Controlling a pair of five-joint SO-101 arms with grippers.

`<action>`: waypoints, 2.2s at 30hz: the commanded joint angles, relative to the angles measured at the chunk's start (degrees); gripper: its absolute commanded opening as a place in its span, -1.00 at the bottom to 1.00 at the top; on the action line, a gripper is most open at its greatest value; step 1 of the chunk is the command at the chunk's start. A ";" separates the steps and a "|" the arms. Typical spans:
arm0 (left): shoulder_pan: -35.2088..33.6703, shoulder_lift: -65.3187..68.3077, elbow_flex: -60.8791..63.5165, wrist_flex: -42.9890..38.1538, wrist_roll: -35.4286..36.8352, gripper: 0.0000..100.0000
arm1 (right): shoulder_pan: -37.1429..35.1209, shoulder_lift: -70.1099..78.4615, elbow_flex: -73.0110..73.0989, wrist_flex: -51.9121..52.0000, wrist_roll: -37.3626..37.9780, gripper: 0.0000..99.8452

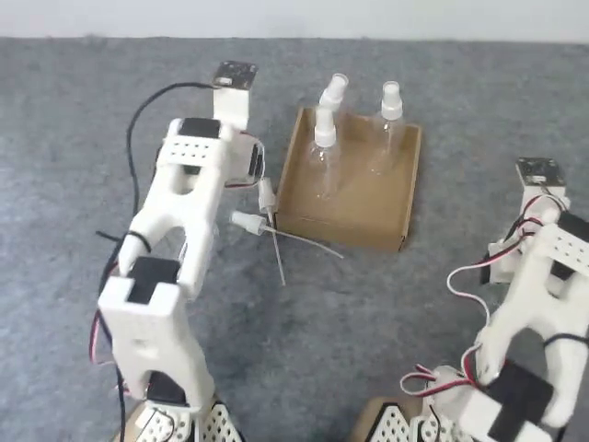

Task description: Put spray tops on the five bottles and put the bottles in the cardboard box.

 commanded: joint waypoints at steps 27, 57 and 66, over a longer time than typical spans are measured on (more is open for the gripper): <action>0.88 11.96 -8.84 2.90 4.57 -0.88 | 1.01 1.54 -0.26 -3.65 0.70 -0.99; 0.79 12.40 -7.69 9.41 -5.19 -0.76 | 0.66 2.07 -0.53 -1.98 7.03 -0.82; 0.97 10.81 -11.82 12.75 -4.84 -0.96 | 0.66 1.45 -1.58 -2.59 8.00 -0.73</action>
